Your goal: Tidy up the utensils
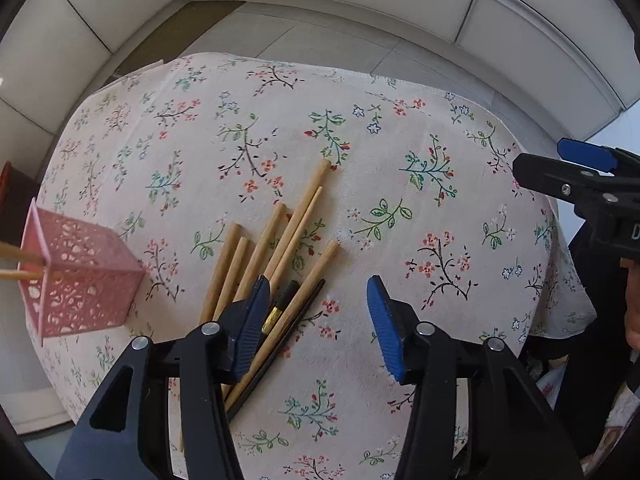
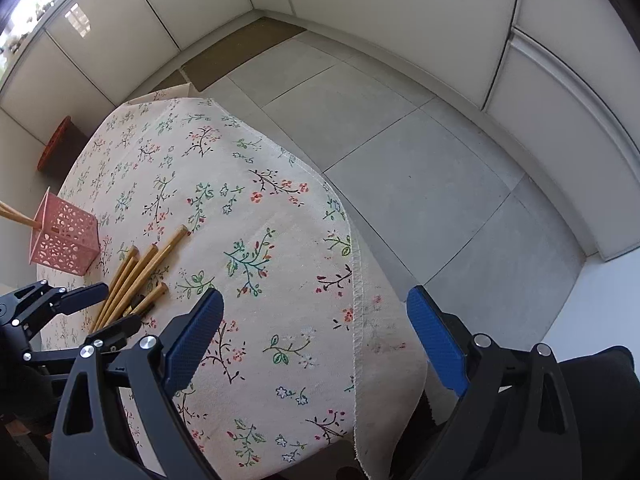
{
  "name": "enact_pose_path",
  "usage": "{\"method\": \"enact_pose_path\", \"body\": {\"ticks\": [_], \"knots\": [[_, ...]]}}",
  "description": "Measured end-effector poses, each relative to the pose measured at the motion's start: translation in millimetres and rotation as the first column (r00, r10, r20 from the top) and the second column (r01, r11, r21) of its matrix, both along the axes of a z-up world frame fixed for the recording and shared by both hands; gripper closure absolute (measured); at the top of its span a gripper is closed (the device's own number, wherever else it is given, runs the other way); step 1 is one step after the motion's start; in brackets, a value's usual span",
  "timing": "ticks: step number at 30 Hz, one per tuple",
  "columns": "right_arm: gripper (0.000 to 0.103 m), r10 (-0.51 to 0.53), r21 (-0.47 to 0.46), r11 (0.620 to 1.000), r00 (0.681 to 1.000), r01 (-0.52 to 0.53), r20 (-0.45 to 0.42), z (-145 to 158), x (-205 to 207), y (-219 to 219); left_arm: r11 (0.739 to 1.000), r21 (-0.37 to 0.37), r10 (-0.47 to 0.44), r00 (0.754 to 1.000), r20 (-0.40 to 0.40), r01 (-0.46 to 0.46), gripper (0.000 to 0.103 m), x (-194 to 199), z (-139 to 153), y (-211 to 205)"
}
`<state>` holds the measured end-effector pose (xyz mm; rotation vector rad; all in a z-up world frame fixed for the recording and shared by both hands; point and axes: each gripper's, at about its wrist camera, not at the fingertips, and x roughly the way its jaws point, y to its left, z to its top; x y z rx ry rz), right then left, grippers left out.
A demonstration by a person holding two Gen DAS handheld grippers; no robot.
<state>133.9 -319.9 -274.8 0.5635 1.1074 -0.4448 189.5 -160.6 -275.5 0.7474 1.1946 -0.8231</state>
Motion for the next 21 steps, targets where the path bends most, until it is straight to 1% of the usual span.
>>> {"method": "enact_pose_path", "body": {"ticks": [2, 4, 6, 10, 11, 13, 14, 15, 16, 18, 19, 20, 21], "knots": [[0.013, -0.003, 0.015, 1.0, 1.0, 0.003, -0.007, -1.9, 0.3, -1.7, 1.0, 0.003, -0.017, 1.0, 0.001, 0.017, 0.055, 2.1, -4.6, -7.5], [0.013, -0.003, 0.026, 1.0, 1.0, 0.003, -0.012, -3.5, 1.1, -3.2, 0.999, -0.001, -0.046, 0.999, -0.028, 0.046, 0.055, 2.8, -9.7, -13.3], [0.013, -0.01, 0.033, 0.999, 1.0, 0.011, -0.015, -4.0, 1.1, -4.8, 0.997, 0.003, -0.072, 0.997, -0.031, 0.072, 0.055, 2.4, -14.0, -16.8], [0.013, -0.02, 0.052, 0.998, 0.999, 0.022, -0.028, -8.1, 1.0, -8.1, 0.997, 0.017, -0.075, 0.997, -0.03, 0.076, 0.055, 10.3, -25.2, -21.5], [0.013, -0.02, 0.055, 0.998, 0.999, 0.022, -0.033, -9.3, 1.2, -8.2, 0.997, 0.023, -0.078, 0.996, -0.036, 0.079, 0.056, 12.7, -29.1, -22.3], [0.013, -0.021, 0.061, 0.998, 0.999, 0.024, -0.04, -11.5, 1.1, -8.3, 0.995, 0.032, -0.097, 0.995, -0.034, 0.098, 0.056, 14.8, -35.7, -23.3], [0.013, -0.021, 0.064, 0.998, 0.999, 0.024, -0.043, -12.6, 1.1, -8.5, 0.995, 0.027, -0.1, 0.994, -0.04, 0.101, 0.057, 15.9, -38.6, -23.1], [0.013, -0.021, 0.066, 0.998, 0.999, 0.024, -0.047, -13.7, 1.2, -8.5, 0.996, 0.011, -0.088, 0.994, -0.069, 0.089, 0.058, 19.9, -38.5, -21.5], [0.013, -0.021, 0.067, 0.997, 0.998, 0.025, -0.051, -14.8, 1.4, -8.3, 0.997, 0.002, -0.077, 0.994, -0.08, 0.078, 0.06, 22.5, -38.3, -20.4], [0.013, -0.019, 0.07, 0.997, 0.998, 0.023, -0.058, -16.8, 1.9, -7.5, 0.996, -0.001, -0.088, 0.994, -0.063, 0.088, 0.062, 21.2, -38.2, -19.4], [0.013, -0.017, 0.072, 0.997, 0.998, 0.021, -0.061, -17.6, 2.1, -7.2, 0.995, -0.002, -0.097, 0.994, -0.054, 0.097, 0.066, 19.0, -38.0, -19.0], [0.013, -0.015, 0.076, 0.997, 0.998, 0.02, -0.064, -18.6, 2.3, -6.9, 0.995, -0.003, -0.099, 0.993, -0.056, 0.099, 0.073, 16.6, -37.7, -18.4], [0.013, -0.013, 0.081, 0.997, 0.998, 0.018, -0.066, -19.5, 2.5, -6.6, 0.996, -0.003, -0.09, 0.994, -0.06, 0.089, 0.075, 15.6, -37.0, -18.1]]}}
